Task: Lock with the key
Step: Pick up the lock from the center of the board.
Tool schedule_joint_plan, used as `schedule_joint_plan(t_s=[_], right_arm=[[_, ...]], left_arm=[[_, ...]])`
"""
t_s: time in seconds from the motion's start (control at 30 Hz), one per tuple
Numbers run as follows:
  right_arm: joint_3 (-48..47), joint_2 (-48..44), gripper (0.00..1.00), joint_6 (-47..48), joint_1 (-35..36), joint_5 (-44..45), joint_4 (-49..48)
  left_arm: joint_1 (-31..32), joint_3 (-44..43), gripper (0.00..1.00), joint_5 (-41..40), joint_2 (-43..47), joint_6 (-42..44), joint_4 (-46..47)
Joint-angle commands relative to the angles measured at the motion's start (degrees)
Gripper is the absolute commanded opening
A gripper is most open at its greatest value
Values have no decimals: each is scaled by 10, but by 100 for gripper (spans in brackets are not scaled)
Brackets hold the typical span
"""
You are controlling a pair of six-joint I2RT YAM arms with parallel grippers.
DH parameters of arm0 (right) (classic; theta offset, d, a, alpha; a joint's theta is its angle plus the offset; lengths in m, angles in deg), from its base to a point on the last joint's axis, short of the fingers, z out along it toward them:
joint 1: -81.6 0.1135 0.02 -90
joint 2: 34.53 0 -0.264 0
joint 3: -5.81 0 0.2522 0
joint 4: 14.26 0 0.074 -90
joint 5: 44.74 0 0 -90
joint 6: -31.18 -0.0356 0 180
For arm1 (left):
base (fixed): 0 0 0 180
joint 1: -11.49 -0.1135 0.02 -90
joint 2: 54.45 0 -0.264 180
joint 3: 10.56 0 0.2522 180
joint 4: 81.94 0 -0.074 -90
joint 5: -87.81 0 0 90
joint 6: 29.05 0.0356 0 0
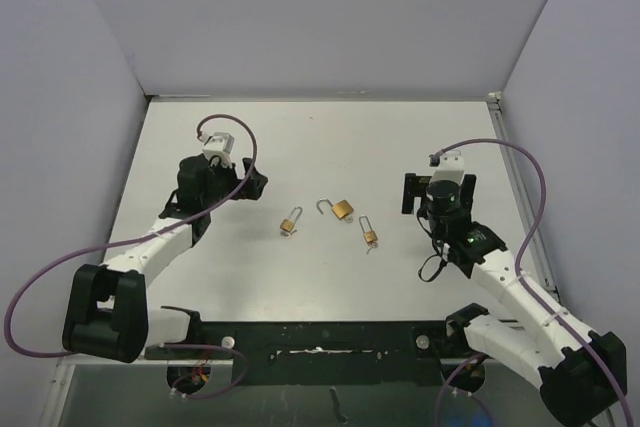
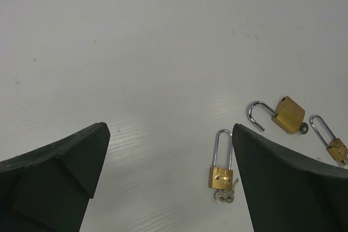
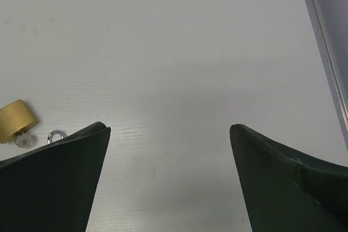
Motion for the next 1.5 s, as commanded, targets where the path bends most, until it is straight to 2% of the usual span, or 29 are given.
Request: schedule_joint_plan(t_s=[0.0, 0.27, 0.4, 0.53, 0.7, 0.8, 0.97, 1.1, 1.27, 1.47], right_arm=[[4, -33, 98, 6, 0, -45, -33], [-13, -16, 98, 45, 0, -64, -61], [-24, 14, 98, 32, 0, -57, -73], [-29, 33, 98, 19, 1, -101, -55], [-24, 51, 98, 13, 5, -128, -11], [-15, 64, 98, -4, 31, -122, 11], [-3, 93, 100, -37, 110, -53, 33], [-10, 148, 94, -49, 150, -46, 23], [-46, 240, 89, -73, 177, -27, 31], [-60, 291, 86, -74, 190, -66, -1]], left_arm=[[9, -28, 98, 3, 37, 13, -8], [12, -24, 98, 2, 69, -16, -18], [14, -12, 98, 8, 92, -25, -23], [15, 1, 98, -3, 104, -38, -19], [15, -31, 98, 19, 81, -36, -56], [15, -32, 98, 38, 69, -37, -53], [15, -23, 98, 33, 66, -48, -36], [14, -44, 98, 27, 56, -49, -62], [14, -38, 98, 39, 45, -58, -59], [13, -11, 98, 44, 56, -62, -21]])
